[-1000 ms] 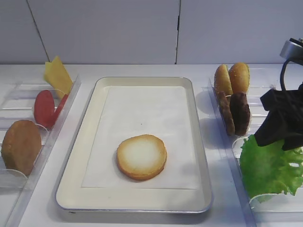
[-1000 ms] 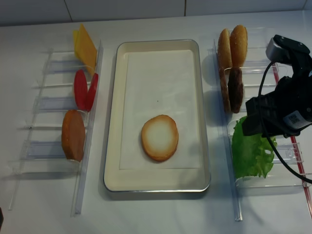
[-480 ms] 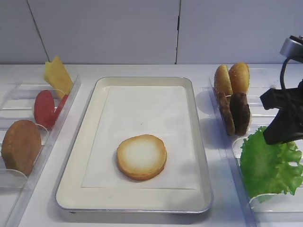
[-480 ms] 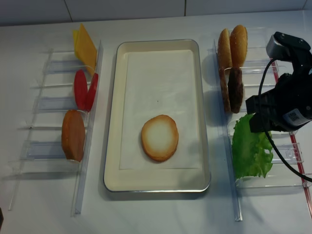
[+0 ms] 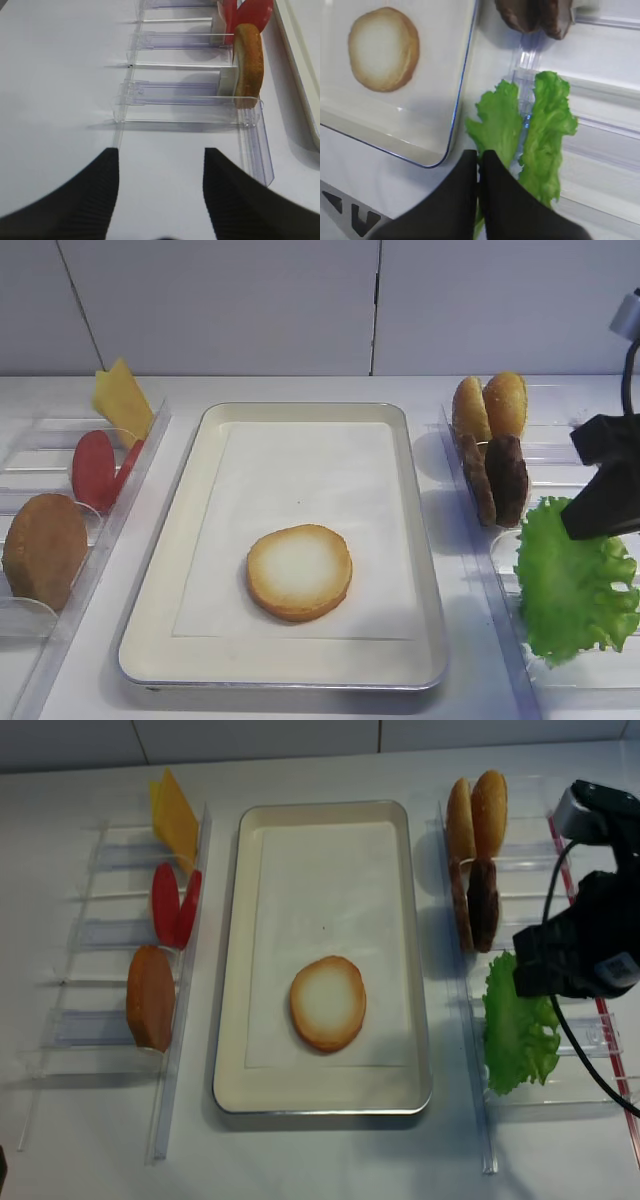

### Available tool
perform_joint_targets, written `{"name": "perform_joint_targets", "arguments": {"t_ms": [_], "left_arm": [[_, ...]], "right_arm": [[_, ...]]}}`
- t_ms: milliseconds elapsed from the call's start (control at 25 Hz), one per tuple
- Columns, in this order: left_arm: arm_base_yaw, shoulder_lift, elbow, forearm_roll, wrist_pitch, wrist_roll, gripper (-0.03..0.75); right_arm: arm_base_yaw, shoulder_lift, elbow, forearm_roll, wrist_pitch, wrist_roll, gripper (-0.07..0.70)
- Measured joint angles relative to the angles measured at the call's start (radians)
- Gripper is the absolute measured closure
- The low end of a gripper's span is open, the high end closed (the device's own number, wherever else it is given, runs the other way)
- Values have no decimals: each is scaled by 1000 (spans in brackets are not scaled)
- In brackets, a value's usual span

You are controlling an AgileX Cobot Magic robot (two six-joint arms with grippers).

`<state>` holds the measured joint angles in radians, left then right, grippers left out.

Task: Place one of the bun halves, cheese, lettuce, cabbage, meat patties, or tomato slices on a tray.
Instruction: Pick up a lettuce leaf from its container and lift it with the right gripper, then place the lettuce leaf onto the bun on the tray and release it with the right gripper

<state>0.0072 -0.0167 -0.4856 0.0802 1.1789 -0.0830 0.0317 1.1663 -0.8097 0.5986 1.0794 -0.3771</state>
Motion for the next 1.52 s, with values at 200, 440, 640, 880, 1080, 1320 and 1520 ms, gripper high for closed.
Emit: {"name": "perform_joint_targets", "arguments": {"t_ms": [200,440,640,880,1080,1320,1520], "left_arm": [[0,0,0,0,0,0,322],[0,0,0,0,0,0,323],[0,0,0,0,0,0,323],[0,0,0,0,0,0,323],[0,0,0,0,0,0,323],[0,0,0,0,0,0,323],[0,0,0,0,0,0,323]], "right_arm": [[0,-104,-1,62,31,-6,596],[0,-170,-9,175,71,-25,596],[0,-170,-86,196,90,-31,596],[2,-170,-180,196,96,-8,596],[148,-170,-198,87,27,100,596],[399,-77,-199,-27,-99,241,596],[569,89,-259,-47,-178,274,596]]}}
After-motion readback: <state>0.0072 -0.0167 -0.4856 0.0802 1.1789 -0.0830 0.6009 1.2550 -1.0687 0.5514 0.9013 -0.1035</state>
